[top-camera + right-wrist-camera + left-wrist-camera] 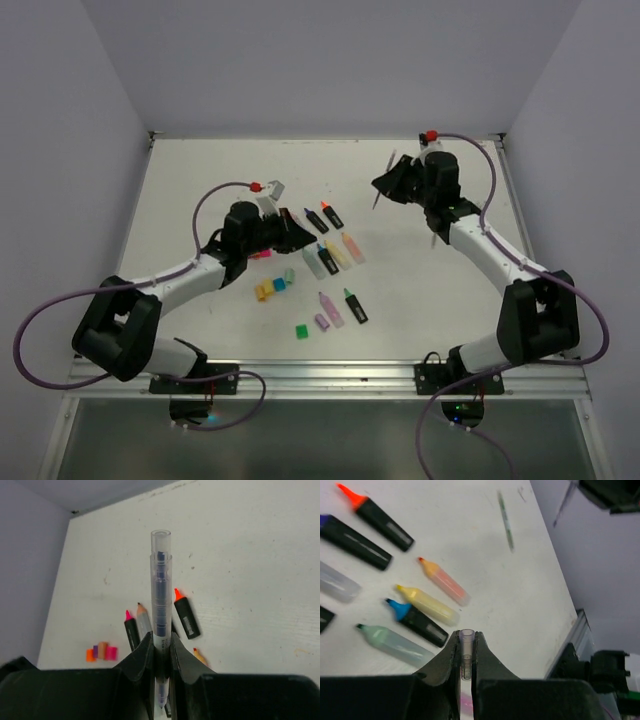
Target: Open the pen caps
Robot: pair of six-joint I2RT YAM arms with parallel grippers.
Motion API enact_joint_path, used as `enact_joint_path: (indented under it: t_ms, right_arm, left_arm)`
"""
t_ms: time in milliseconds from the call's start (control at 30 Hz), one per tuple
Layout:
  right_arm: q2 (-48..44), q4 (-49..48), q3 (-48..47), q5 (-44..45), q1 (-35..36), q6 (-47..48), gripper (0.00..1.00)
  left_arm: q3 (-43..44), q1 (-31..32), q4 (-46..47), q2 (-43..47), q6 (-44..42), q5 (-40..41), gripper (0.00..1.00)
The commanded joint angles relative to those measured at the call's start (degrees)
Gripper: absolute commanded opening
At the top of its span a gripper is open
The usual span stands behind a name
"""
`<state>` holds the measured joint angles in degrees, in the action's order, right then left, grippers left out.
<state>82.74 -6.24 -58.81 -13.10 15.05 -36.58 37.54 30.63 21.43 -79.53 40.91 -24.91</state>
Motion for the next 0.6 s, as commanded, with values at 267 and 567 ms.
enact_joint_path:
  t_ms: [267,567]
  right_arm:
    - [9.3,31.3,-13.2,9.3,9.1,18.7,0.00]
    - [5.4,36.1,-5.5,14.2,13.0,21.2,0.00]
  left_arm:
    - [6.1,-18.2,-8.9,-1.9,1.0,8.0,0.00]
    - [8.9,-23.4,-9.6,-6.6,3.0,10.5,0.00]
